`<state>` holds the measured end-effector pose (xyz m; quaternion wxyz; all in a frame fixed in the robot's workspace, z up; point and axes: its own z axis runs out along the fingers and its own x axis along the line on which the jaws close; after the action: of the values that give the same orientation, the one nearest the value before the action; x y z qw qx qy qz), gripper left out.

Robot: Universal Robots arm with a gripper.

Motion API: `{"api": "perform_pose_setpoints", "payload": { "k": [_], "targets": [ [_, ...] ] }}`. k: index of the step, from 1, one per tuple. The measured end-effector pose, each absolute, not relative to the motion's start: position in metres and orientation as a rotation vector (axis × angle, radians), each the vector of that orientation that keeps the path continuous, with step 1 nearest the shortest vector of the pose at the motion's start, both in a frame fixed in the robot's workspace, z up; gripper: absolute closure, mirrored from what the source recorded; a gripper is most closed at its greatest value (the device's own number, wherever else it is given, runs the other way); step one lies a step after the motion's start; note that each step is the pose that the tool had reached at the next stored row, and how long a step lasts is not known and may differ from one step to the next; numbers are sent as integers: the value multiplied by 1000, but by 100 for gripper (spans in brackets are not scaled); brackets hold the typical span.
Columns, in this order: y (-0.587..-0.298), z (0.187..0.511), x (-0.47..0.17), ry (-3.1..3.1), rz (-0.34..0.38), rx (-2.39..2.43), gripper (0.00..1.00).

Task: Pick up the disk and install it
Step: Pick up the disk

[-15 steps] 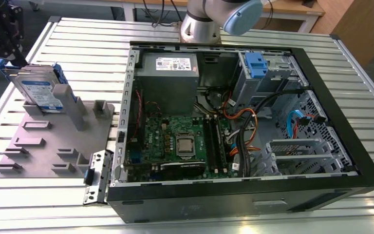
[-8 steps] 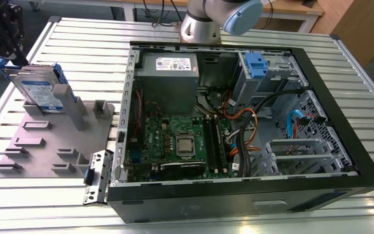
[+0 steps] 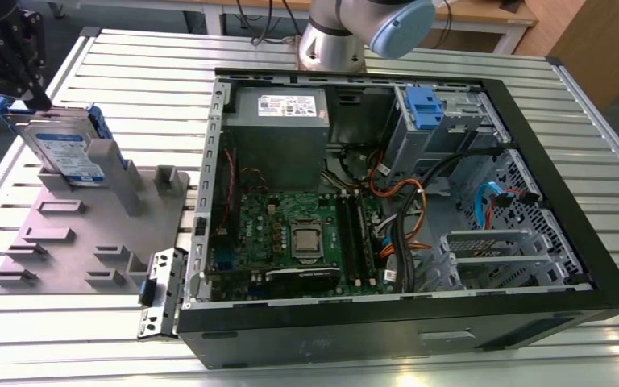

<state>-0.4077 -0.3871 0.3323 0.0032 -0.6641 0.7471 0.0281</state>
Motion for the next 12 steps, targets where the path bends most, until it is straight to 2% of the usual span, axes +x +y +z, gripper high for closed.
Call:
{"api": "perform_pose_setpoints", "payload": {
  "k": [12],
  "targets": [
    [-387, 331, -404, 2343, 88, -2081, 89]
  ]
}}
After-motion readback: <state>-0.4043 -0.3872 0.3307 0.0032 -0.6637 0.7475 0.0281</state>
